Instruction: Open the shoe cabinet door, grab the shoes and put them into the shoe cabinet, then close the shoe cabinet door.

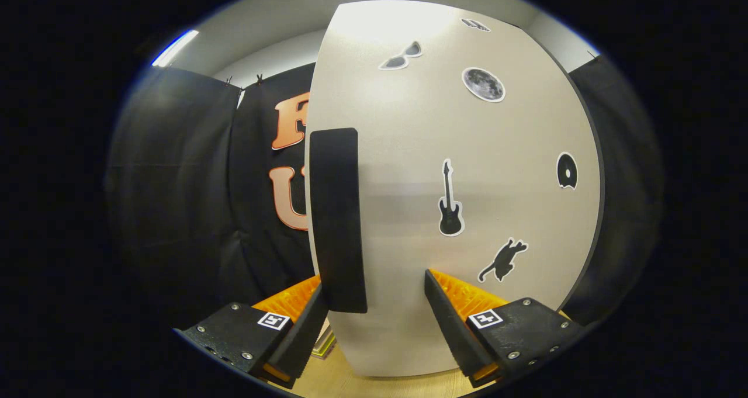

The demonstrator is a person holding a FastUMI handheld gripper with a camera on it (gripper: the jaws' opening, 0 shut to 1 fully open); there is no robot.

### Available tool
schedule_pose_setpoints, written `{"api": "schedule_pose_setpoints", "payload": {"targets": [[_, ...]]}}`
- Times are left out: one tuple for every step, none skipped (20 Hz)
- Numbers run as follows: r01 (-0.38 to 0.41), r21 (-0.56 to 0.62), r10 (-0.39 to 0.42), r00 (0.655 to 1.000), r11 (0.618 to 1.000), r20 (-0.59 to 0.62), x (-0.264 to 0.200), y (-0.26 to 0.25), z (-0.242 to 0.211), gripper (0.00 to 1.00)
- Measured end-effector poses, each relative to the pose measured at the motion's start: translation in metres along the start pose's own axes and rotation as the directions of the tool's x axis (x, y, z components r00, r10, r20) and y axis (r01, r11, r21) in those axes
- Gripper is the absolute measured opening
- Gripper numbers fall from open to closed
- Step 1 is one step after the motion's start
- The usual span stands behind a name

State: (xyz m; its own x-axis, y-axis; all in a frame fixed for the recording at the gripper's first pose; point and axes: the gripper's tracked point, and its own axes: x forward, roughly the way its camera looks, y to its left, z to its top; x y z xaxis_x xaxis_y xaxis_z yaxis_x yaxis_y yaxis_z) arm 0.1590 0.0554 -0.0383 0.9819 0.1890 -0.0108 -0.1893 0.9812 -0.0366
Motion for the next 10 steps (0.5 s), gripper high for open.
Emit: {"api": "schedule_pose_setpoints", "payload": {"targets": [[0.011,-0.003,-0.011,1.0,1.0,0.0,0.0005,0.0,0.0002,0.96],[0.02,-0.007,-0.02,1.0,1.0,-0.001,0.0014,0.0002,-0.0005,0.96],[0.026,-0.01,-0.026,1.0,1.0,0.001,0.0016,-0.0001,-0.0005,0.96],[0.032,-0.011,-0.032,0.999,0.999,0.003,0.0022,0.0003,-0.0014,0.96],[0.035,-0.015,-0.035,0.999,0.999,0.004,0.003,0.001,-0.0006,0.96],[0.036,-0.02,-0.036,0.999,0.999,0.0,0.0044,0.0,-0.0013,0.97],[0.042,-0.016,-0.042,0.999,0.999,-0.002,0.0024,0.0002,-0.0012,0.97],[0.043,-0.017,-0.044,0.999,0.999,-0.004,0.0039,0.0005,-0.0023,0.97],[0.044,-0.019,-0.044,0.999,0.999,0.003,0.0046,0.0,-0.0009,0.98],[0.043,-0.018,-0.043,0.999,0.999,0.005,0.0055,-0.0001,-0.0008,0.98]]}}
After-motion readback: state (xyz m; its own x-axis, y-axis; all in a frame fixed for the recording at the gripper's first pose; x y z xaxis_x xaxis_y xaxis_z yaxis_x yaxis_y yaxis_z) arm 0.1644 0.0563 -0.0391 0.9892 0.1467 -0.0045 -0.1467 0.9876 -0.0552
